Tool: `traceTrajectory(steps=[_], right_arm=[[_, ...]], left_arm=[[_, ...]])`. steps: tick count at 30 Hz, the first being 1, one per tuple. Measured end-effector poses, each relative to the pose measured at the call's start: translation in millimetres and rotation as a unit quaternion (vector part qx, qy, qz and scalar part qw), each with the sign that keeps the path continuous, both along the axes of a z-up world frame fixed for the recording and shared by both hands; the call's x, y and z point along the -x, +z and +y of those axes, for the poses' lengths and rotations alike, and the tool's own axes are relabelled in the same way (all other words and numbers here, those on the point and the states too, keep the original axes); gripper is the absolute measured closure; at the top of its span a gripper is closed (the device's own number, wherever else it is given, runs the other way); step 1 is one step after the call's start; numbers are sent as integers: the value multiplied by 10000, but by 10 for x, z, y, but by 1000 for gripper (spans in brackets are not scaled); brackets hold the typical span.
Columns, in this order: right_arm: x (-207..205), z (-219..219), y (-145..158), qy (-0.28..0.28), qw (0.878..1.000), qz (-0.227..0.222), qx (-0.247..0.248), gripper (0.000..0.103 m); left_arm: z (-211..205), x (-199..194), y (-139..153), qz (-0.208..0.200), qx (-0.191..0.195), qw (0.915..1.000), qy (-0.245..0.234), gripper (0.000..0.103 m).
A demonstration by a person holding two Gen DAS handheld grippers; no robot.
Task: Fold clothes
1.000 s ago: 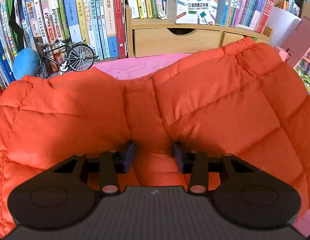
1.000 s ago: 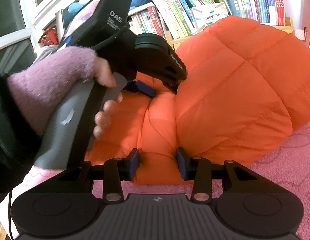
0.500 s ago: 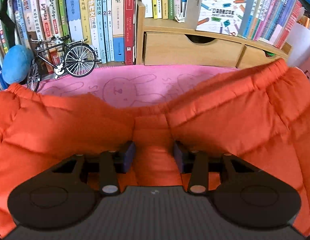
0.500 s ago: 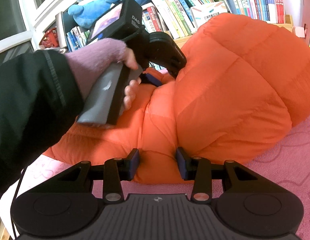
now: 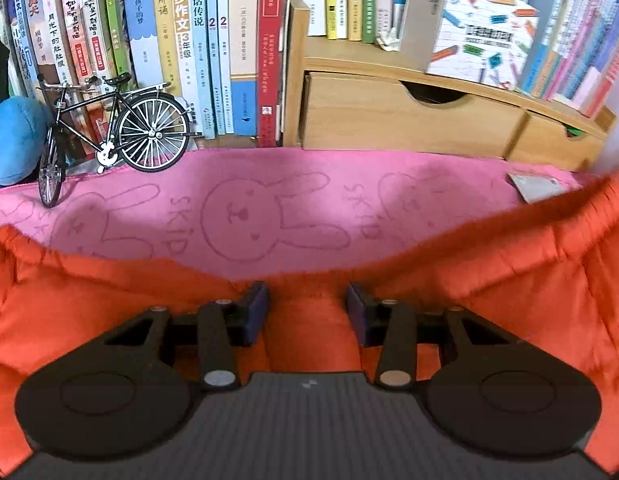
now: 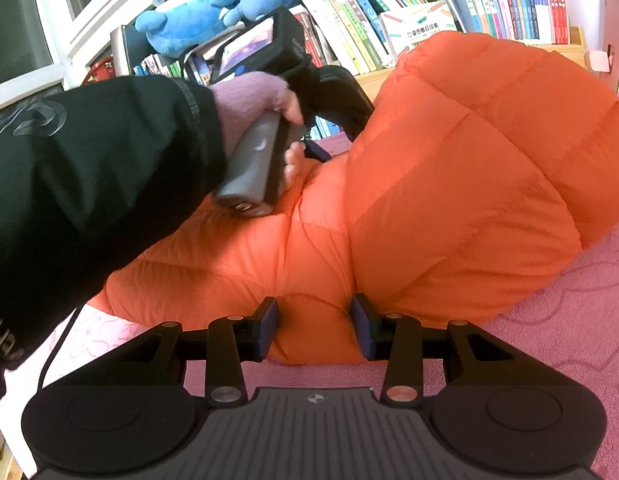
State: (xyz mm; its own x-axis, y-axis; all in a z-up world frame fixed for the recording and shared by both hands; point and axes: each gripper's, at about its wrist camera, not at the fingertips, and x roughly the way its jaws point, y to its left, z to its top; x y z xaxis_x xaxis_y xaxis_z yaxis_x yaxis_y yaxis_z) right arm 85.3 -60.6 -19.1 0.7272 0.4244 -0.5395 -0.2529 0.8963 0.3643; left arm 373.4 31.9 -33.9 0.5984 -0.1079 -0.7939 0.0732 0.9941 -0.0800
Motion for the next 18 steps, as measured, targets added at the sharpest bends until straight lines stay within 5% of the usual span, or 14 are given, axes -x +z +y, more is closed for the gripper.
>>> traceTrajectory(steps=[5, 11, 18], right_arm=[[1, 38, 13, -16, 10000, -9, 42, 62], [-2, 63, 23, -24, 9999, -41, 156, 62], [-20, 61, 29, -19, 9998, -60, 184, 60]], left_arm=[[43, 294, 316, -88, 107, 9998, -110, 62], [144, 1168, 720, -670, 328, 9947, -700, 59], [53, 1892, 575, -706, 309, 9913, -1062, 59]])
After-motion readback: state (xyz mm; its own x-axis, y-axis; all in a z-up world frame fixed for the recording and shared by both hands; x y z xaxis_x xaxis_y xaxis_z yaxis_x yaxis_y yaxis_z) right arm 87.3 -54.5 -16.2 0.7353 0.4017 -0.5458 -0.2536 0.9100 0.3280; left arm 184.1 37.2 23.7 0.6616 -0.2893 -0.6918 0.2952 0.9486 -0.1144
